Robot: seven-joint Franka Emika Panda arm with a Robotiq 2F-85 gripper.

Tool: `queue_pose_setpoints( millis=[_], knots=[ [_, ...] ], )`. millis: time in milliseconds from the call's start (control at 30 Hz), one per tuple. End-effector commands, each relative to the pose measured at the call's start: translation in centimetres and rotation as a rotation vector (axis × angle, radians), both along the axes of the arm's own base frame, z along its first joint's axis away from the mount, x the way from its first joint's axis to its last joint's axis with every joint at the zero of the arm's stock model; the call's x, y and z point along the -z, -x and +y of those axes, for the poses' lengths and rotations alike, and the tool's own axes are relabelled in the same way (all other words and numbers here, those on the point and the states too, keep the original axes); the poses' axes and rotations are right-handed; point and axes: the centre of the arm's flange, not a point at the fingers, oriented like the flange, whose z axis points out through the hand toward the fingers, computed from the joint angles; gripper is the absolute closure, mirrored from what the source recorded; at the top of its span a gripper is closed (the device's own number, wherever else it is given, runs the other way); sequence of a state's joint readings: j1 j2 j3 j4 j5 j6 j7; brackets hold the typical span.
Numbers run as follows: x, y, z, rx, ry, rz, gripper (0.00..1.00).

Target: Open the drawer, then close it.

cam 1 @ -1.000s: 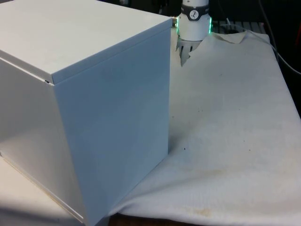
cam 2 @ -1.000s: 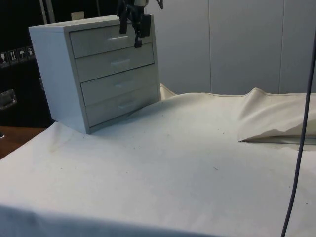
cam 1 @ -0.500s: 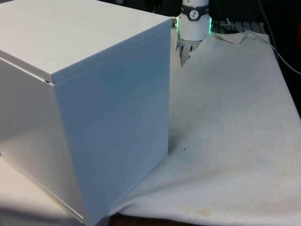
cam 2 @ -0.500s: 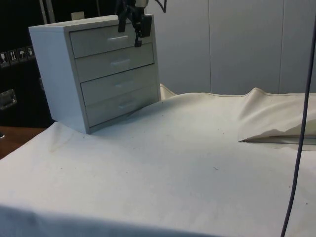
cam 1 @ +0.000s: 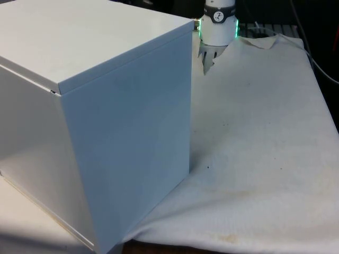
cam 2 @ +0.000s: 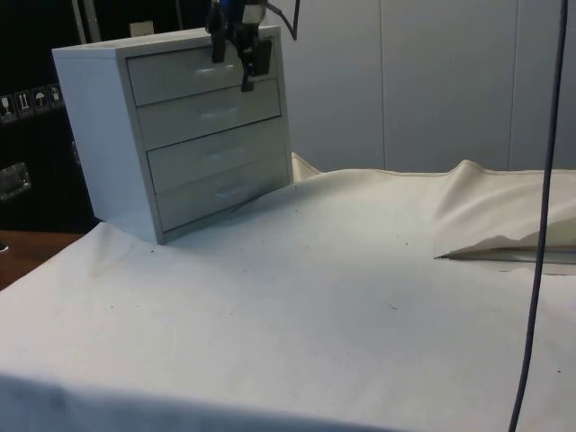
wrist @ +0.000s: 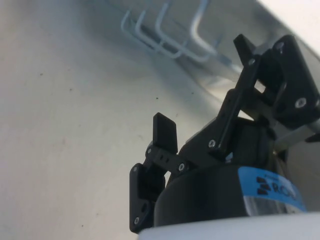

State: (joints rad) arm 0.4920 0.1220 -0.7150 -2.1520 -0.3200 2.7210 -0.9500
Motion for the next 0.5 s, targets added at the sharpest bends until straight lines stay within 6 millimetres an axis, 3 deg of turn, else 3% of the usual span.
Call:
queue_pose_setpoints(
  millis=[0, 467],
  knots=[
    [-0.1, -0.2, -0.2, -0.005, 0.005, -0.010, 0.00],
    [1.1, -0.8, 0.5, -0.011, 0.011, -0.013, 0.00]
  ],
)
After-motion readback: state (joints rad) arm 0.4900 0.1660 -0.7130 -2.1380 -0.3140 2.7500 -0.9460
